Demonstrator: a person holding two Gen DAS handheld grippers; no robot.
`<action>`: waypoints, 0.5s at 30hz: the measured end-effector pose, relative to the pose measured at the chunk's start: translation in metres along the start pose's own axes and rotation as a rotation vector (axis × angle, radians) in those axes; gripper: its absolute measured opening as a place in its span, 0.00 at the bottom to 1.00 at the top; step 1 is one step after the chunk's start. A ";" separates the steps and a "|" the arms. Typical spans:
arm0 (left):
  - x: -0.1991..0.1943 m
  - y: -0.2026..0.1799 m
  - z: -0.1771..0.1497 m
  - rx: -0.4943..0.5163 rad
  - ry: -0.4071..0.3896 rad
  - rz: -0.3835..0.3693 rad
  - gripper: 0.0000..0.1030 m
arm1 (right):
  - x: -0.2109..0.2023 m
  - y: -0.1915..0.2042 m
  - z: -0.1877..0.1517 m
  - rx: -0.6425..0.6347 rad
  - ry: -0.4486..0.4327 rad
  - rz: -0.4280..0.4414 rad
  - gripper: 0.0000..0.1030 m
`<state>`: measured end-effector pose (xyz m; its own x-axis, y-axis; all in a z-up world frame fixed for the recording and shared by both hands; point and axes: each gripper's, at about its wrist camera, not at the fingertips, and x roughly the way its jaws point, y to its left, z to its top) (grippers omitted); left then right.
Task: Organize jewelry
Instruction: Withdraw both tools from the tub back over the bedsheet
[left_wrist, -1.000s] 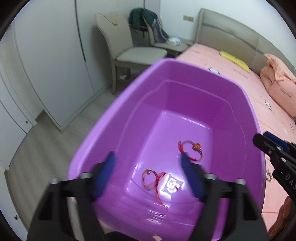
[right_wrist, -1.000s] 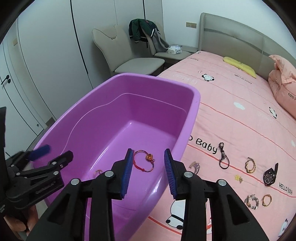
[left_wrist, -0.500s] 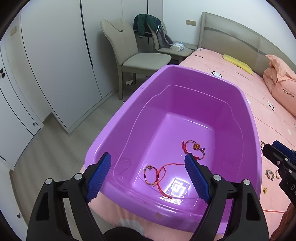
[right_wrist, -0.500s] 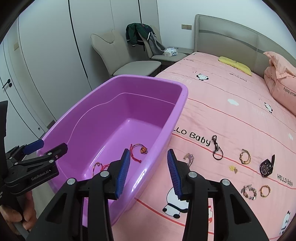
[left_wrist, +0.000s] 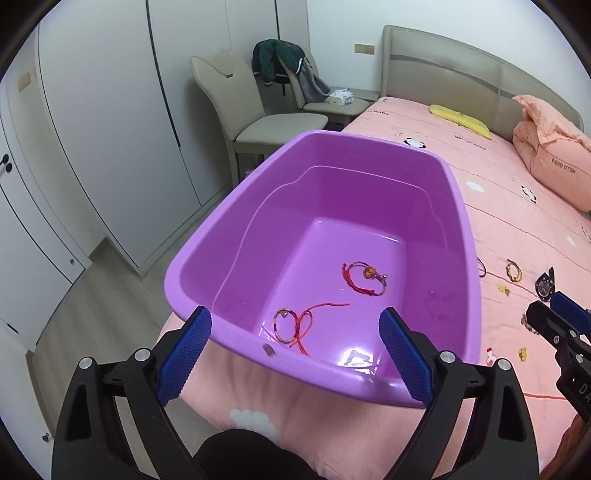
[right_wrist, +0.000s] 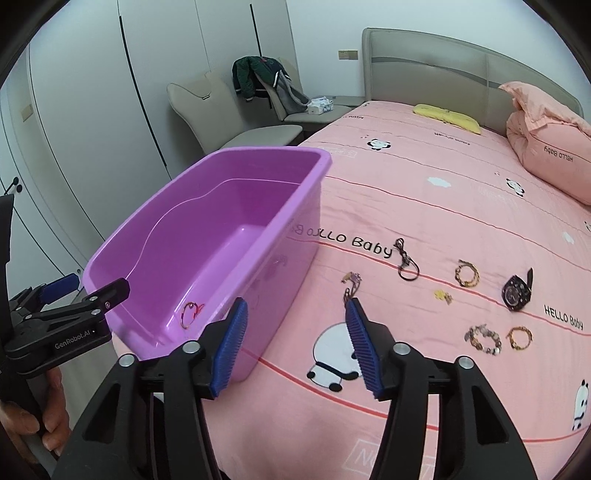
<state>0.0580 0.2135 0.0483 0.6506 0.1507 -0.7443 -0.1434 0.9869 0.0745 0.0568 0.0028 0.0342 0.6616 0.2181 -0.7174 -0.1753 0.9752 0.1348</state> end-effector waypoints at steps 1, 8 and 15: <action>-0.004 -0.003 -0.003 0.002 -0.007 -0.009 0.89 | -0.003 -0.003 -0.003 0.005 -0.001 -0.001 0.56; -0.028 -0.033 -0.026 0.053 -0.052 -0.057 0.91 | -0.029 -0.038 -0.044 0.062 -0.012 -0.017 0.62; -0.049 -0.070 -0.048 0.123 -0.066 -0.150 0.92 | -0.055 -0.085 -0.084 0.146 -0.023 -0.081 0.64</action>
<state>0.0001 0.1345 0.0474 0.7060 0.0007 -0.7083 0.0486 0.9976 0.0494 -0.0263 -0.0953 0.0044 0.6862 0.1375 -0.7143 -0.0136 0.9842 0.1765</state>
